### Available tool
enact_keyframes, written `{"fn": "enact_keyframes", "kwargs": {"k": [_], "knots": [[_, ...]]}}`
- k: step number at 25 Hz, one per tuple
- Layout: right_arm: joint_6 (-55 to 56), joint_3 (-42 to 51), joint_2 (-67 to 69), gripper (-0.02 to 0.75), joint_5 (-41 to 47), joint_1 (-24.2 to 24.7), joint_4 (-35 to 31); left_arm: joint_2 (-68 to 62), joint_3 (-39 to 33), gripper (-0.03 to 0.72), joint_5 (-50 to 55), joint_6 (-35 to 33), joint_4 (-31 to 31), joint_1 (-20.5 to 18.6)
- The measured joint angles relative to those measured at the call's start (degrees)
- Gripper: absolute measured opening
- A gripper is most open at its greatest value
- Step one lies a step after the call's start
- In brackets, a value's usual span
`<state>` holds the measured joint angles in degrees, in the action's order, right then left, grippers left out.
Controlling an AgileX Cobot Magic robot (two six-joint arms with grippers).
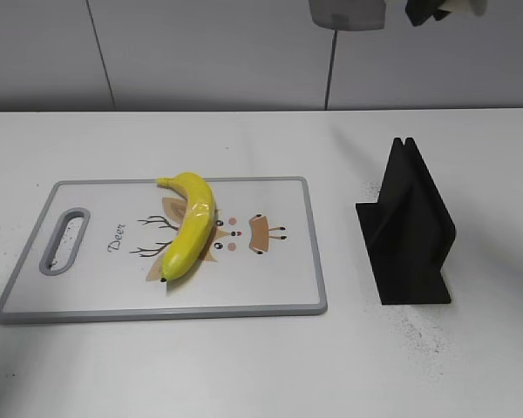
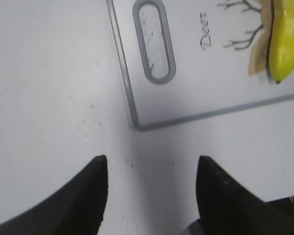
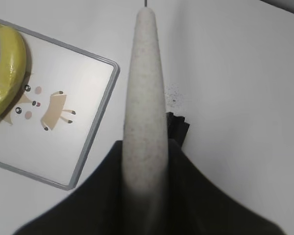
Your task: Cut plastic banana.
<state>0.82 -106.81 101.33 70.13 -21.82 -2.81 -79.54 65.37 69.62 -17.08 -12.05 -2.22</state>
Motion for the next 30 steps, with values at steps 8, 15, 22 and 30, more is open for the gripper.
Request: {"fn": "enact_keyframes", "kwargs": {"k": [8,15,22,30], "knots": [[5.9,12.9,-9.7,0.164,-5.6,0.0,1.2,15.4,-17.1,0.553,0.2,0.0,1.4,0.0],[11.0,26.3,-16.7,0.164,-11.9,0.0,4.2,32.0,-24.9,0.553,-1.4,0.0,1.4,0.0],[13.6,37.8,-20.0,0.164,-17.9,0.0,4.5,51.2,-29.6,0.553,-5.5,0.0,1.4,0.0],[14.4,44.4,-20.0,0.164,-22.2,0.0,4.7,67.9,-36.2,0.553,-9.0,0.0,1.4,0.0]]}}
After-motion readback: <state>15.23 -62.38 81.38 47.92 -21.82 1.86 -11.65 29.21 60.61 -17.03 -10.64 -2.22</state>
